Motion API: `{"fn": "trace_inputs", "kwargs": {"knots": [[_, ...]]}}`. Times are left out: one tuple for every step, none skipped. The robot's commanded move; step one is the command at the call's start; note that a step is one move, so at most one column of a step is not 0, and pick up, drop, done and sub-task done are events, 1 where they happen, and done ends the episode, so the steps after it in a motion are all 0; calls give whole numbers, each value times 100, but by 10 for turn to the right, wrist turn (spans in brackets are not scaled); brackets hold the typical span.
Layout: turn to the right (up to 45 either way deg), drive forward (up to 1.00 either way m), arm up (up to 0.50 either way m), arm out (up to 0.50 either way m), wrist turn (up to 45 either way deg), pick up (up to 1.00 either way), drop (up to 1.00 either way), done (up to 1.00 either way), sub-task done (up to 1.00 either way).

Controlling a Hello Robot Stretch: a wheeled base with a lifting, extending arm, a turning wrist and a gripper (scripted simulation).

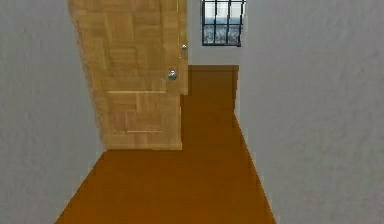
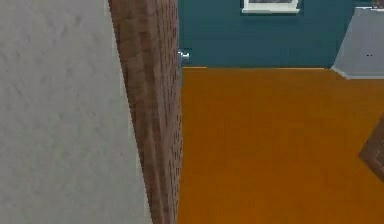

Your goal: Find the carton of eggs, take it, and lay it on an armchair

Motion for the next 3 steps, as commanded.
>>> {"fn": "trace_inputs", "kwargs": {"knots": [[60, 0, 0, 0, 0, 0, 0, 0, 0], [0, 100, 0, 0, 0, 0, 0, 0, 0], [0, 100, 0, 0, 0, 0, 0, 0, 0]]}}
